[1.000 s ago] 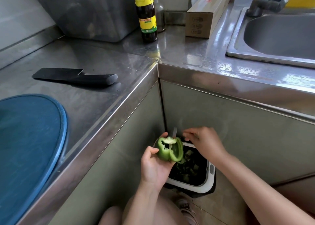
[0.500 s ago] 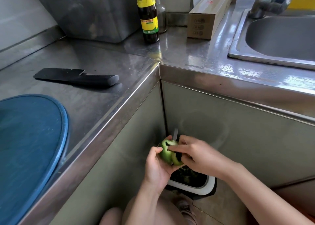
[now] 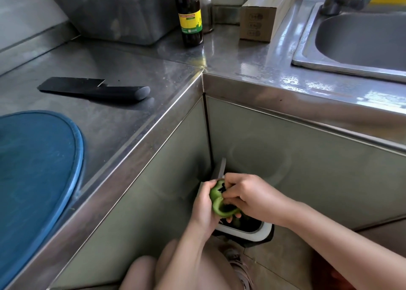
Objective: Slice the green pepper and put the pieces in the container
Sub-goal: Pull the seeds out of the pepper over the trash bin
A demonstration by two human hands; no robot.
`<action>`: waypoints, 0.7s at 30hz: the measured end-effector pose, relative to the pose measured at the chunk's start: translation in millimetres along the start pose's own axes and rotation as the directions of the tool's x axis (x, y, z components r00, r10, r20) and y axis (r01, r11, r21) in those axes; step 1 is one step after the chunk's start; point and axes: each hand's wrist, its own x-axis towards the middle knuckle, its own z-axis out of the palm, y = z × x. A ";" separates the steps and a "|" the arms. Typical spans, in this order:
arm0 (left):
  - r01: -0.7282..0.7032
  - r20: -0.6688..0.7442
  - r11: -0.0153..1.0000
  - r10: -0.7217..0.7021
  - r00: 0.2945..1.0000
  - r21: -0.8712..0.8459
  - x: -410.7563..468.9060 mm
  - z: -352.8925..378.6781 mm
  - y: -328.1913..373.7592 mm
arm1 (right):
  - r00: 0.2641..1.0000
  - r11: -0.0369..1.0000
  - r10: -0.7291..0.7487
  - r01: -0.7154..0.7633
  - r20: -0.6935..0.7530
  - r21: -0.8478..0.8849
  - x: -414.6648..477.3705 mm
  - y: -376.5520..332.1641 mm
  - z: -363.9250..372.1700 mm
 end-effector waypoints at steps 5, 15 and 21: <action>-0.011 -0.060 1.000 0.009 0.998 -0.027 0.3 0.2 0.8 | 0.991 0.981 -0.039 0.014 -0.125 -0.194 2.3 -2.6 7.9; -0.015 -0.133 0.997 0.004 0.991 -0.081 8.7 0.3 -2.7 | 0.804 0.967 0.254 -0.211 -0.537 0.142 5.2 -0.6 17.4; -0.021 -0.190 0.983 -0.015 0.982 -0.183 12.2 -8.0 -2.0 | 0.765 0.902 0.429 -0.388 -0.479 0.188 5.3 23.0 -4.2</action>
